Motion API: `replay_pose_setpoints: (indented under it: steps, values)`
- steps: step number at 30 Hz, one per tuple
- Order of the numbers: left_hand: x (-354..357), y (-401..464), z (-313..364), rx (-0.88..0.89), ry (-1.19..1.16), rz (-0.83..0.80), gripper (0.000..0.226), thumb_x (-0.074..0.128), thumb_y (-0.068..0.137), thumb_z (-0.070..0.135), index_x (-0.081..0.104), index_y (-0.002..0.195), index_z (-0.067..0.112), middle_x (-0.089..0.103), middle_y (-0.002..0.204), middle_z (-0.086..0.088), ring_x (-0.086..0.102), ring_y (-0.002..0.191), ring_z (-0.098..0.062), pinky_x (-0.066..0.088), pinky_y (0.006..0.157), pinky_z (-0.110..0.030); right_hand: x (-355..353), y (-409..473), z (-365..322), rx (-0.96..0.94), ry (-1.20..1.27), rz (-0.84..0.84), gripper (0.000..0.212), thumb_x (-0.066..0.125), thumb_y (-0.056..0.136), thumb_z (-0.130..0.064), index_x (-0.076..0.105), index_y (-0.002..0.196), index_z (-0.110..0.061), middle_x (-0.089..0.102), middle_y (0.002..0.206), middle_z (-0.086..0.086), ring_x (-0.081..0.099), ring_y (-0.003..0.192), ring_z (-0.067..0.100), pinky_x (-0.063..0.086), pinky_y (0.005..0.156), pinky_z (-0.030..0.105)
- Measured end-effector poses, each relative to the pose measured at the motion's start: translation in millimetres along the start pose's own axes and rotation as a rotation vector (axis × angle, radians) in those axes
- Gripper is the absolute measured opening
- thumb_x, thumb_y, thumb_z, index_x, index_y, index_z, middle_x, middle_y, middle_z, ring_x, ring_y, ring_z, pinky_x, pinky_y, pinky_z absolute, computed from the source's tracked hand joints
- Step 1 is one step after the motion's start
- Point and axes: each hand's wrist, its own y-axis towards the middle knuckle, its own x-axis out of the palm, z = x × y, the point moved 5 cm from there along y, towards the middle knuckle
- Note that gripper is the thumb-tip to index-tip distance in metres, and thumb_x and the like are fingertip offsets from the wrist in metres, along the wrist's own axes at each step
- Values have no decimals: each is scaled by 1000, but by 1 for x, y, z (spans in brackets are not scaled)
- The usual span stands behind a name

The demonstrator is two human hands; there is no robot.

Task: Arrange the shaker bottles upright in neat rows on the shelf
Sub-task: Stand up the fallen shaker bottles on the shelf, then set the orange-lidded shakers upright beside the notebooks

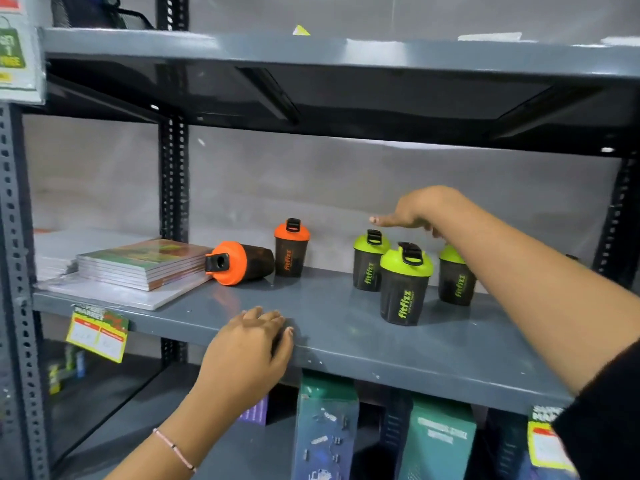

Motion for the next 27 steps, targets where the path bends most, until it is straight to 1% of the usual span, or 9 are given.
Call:
replay_pose_setpoints:
  steps: [3,5,7,11,14,16,20,25,27]
  values:
    - [1,-1,-19,-18,61,-27,42,38,93,41,68,106,15,71,107,1,57,109,-27,45,92,-37,-22,9,-45,-268,35,226,79,48,86,-70,51,139,-11,57,137,13,62,95,31,44,85,38]
    - [3,-4,-25,-25,40,4,43,43,92,44,69,111,15,71,112,0,60,109,-24,45,94,-34,-20,18,-89,-505,114,255,64,64,85,-57,54,135,-17,60,132,10,57,115,31,43,92,36]
    - [4,-5,-27,-27,22,41,41,48,90,45,71,109,16,72,110,1,64,105,-20,46,93,-31,-9,25,-130,-699,189,198,60,76,81,-41,54,134,-22,61,127,8,54,120,28,45,96,36]
    - [3,-4,-27,-16,-6,56,39,49,90,47,71,109,21,72,110,7,63,104,-13,44,92,-25,12,34,-198,-992,101,218,90,85,70,-21,38,147,-29,51,139,7,49,124,24,42,94,31]
    - [3,-3,-27,-12,-6,75,36,50,89,46,71,107,22,72,108,9,63,102,-11,43,90,-21,24,38,-239,-1126,-38,252,111,89,62,-17,26,152,-37,37,148,4,42,132,27,43,104,43]
    - [3,-3,-27,-22,-15,92,33,52,88,45,71,104,23,72,106,10,63,101,-9,39,89,-16,33,39,-259,-1186,-105,224,110,88,61,-15,28,151,-39,35,148,3,41,131,27,44,101,45]
    - [3,-4,-26,-47,-27,114,30,55,86,43,72,101,25,73,102,11,63,99,-7,32,91,-9,34,41,-271,-1245,-62,300,73,77,70,-20,50,136,-34,50,127,0,56,111,25,50,81,37]
    - [2,-3,-25,-77,3,108,34,52,85,47,72,103,26,73,104,13,63,101,-7,45,86,-19,0,45,-226,-1142,466,440,69,82,66,-33,55,129,-28,60,126,1,55,113,20,46,91,33]
    - [1,-2,-23,-87,16,96,36,49,85,48,73,100,26,73,101,12,65,95,-8,50,81,-22,-17,48,-194,-991,670,528,70,81,62,-45,54,125,-32,61,121,0,56,112,22,43,84,30]
